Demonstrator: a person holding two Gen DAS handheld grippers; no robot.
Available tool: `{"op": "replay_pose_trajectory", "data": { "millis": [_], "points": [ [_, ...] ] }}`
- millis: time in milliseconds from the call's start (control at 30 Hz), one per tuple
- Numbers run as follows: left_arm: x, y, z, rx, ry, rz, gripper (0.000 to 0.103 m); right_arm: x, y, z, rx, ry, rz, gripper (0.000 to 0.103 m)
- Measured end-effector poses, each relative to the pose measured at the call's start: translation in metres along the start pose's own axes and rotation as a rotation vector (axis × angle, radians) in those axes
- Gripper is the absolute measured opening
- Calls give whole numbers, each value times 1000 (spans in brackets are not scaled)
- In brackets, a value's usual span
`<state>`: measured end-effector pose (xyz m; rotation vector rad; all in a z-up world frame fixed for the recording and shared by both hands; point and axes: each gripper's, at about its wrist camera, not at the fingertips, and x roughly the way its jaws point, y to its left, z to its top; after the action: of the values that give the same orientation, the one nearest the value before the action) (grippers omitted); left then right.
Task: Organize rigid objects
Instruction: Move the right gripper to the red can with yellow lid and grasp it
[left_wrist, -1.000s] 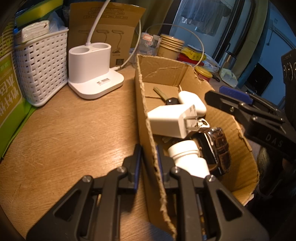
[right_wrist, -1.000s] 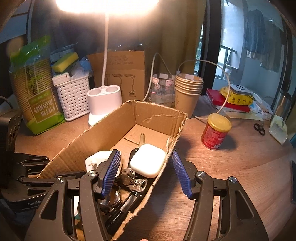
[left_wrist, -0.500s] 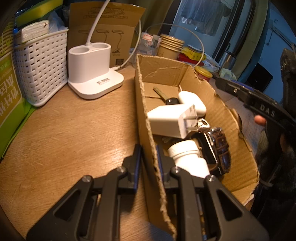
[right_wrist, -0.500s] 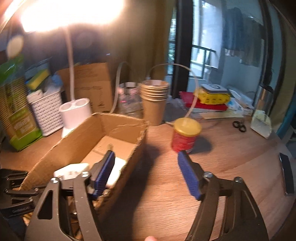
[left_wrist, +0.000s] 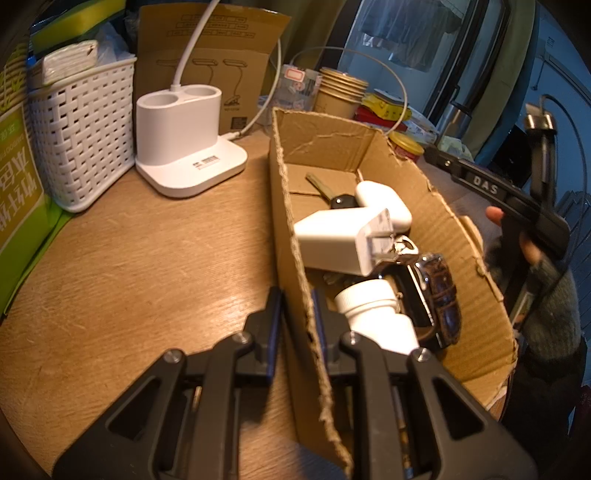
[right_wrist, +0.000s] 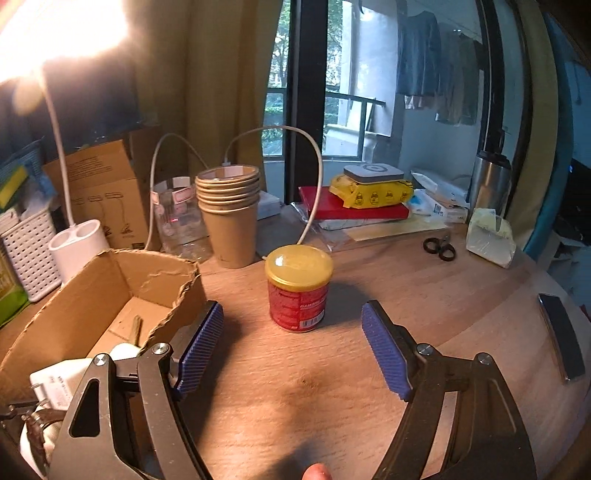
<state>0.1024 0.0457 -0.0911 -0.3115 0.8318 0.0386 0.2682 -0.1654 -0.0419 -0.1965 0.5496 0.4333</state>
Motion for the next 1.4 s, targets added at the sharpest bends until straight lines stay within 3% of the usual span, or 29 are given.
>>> {"op": "replay_pose_trajectory", "data": {
  "millis": [667, 1233, 1400],
  "points": [
    [0, 0, 0, 0, 0, 0, 17, 63, -5, 18, -5, 99, -14, 80],
    [0, 0, 0, 1, 0, -1, 17, 85, -13, 26, 35, 168, 19, 80],
    [0, 1, 0, 1, 0, -2, 17, 86, -13, 24, 33, 172, 16, 63]
  ]
}}
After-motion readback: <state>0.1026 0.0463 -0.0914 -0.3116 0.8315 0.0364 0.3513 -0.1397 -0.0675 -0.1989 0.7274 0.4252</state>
